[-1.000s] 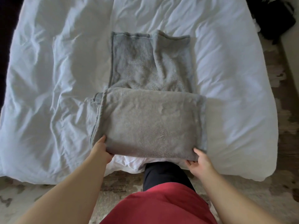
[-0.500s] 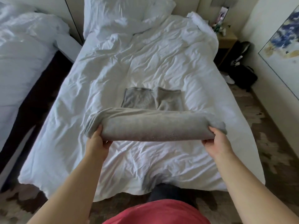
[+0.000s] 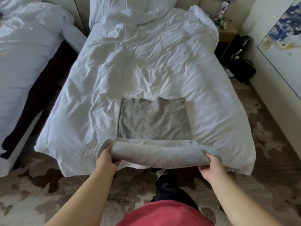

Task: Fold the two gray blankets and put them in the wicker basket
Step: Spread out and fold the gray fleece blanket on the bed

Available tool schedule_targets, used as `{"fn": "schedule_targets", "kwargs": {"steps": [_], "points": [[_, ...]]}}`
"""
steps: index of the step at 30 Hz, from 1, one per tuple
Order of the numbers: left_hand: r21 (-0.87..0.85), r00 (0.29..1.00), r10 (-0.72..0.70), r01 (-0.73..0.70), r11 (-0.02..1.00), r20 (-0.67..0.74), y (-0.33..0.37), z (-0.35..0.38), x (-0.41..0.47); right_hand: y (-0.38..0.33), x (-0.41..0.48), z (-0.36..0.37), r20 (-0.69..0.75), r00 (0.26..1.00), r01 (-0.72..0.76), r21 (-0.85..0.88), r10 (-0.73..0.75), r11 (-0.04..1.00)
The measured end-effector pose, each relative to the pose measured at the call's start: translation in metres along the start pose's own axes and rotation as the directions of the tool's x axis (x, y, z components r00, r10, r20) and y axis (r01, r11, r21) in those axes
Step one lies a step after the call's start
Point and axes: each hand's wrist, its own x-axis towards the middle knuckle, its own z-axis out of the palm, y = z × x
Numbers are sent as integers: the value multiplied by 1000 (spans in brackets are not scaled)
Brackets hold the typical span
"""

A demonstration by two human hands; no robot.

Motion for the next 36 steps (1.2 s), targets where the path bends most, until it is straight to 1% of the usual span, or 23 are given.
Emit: {"fn": "schedule_targets", "kwargs": {"steps": [4,9,14,16,17,19,20,21,22,24,26,29,31,32,34,35,36], "points": [[-11,1000,-14,14,1000,3,-6,-5,-5,-2,-5,-6,8,1000,-6,10,6,1000],[-54,1000,19,-18,998,12,1,20,-11,-25,0,23,15,999,-40,-6,40,999],[-85,1000,26,-26,996,3,26,78,-8,-58,20,88,39,997,-65,-11,66,998],[-91,999,53,-52,995,4,41,110,-2,-74,34,124,52,995,-82,2,82,997],[-95,996,85,-82,992,24,48,127,3,-81,43,142,65,995,-80,5,79,997],[-96,980,166,-156,983,112,60,160,17,-95,65,178,123,990,-64,-1,63,998],[-67,967,202,-194,979,156,65,173,23,-100,76,193,157,986,-55,-6,56,998],[-15,959,227,-228,974,170,69,184,34,-105,91,209,172,983,-55,-22,58,998],[56,959,238,-249,967,153,73,194,42,-107,105,223,170,983,-58,-45,64,997],[275,960,270,-279,920,71,76,206,62,-105,136,244,120,989,-69,-145,87,987],[460,949,316,-276,844,-9,70,209,85,-96,165,252,33,994,-90,-301,104,950],[550,948,298,-192,813,-109,57,207,113,-85,200,251,-72,991,-130,-501,109,856],[589,943,298,-159,792,-146,52,207,125,-85,218,249,-95,992,-127,-596,88,792],[627,937,312,-149,764,-156,51,208,129,-86,225,248,-83,993,-113,-645,78,756],[735,915,374,-148,662,-152,51,212,133,-92,238,249,-31,999,-50,-739,40,671],[780,903,407,-154,607,-139,52,214,134,-95,244,250,4,1000,8,-790,-8,614],[811,892,434,-161,563,-124,54,217,135,-99,249,250,46,996,79,-849,-77,522]]}}
